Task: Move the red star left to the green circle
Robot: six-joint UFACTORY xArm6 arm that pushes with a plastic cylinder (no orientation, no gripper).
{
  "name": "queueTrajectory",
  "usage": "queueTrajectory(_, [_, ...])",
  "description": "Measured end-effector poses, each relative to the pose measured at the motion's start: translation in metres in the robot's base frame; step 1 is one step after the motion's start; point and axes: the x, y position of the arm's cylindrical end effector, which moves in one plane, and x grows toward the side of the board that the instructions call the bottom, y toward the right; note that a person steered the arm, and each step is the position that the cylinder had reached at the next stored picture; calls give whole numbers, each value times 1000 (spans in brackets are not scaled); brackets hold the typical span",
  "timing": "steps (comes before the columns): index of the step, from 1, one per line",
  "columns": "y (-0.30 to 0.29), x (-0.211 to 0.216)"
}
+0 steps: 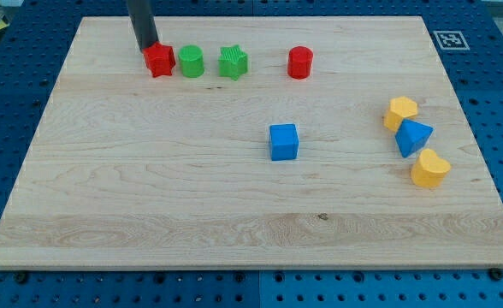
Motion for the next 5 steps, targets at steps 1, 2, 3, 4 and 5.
queueTrajectory(1, [0,-1])
queueTrajectory(2, [3,-25])
queueTrajectory(3, [20,-43])
queueTrajectory(4, [40,-41])
queueTrajectory(5, [40,-17])
